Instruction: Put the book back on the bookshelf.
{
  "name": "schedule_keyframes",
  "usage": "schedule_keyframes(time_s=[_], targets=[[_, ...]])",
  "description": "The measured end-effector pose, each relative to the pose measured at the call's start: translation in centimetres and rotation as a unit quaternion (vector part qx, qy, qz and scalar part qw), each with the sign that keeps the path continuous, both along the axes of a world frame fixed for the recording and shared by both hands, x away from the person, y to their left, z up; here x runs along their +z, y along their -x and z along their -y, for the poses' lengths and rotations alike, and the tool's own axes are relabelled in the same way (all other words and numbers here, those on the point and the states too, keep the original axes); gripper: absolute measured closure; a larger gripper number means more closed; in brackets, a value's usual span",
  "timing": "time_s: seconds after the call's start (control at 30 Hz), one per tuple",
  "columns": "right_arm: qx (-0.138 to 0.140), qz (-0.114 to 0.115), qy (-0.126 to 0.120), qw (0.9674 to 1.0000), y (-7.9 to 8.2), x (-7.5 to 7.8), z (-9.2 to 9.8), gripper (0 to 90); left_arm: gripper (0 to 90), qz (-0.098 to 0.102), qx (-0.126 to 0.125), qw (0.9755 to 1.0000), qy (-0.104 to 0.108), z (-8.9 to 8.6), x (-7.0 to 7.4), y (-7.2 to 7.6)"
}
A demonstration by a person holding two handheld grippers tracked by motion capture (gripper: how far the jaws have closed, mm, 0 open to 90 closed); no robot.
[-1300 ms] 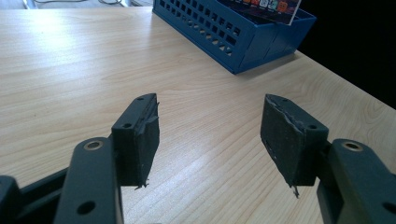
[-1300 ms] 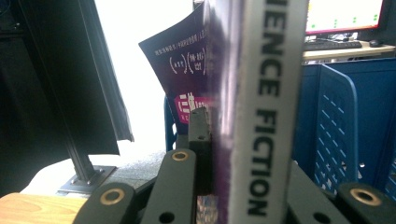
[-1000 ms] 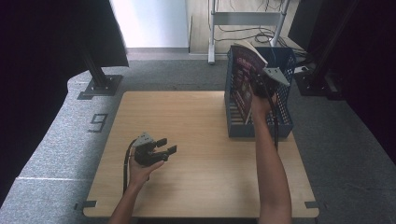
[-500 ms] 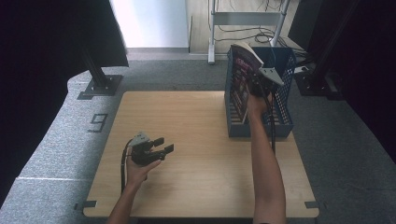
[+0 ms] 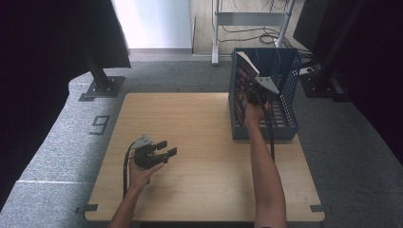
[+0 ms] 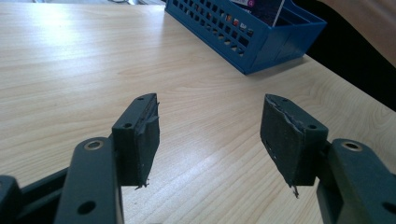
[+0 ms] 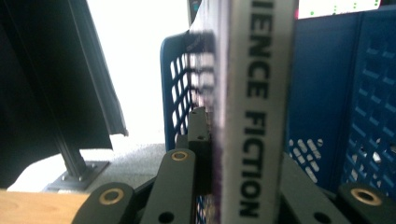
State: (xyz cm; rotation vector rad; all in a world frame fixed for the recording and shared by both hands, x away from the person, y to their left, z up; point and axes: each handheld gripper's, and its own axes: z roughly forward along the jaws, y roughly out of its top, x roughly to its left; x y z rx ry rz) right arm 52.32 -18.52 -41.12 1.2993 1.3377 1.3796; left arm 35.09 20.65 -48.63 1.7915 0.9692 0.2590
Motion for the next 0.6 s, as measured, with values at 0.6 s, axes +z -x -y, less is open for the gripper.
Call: schedule_keyframes(time_s=[0.6], targets=[[0.013, -0.034, 0.001, 0.9993, 3.8, -1.3, 0.5, 78.7, 37.5, -0.004, -0.011, 0.9999, -0.012, 0.8, -0.2, 0.2]])
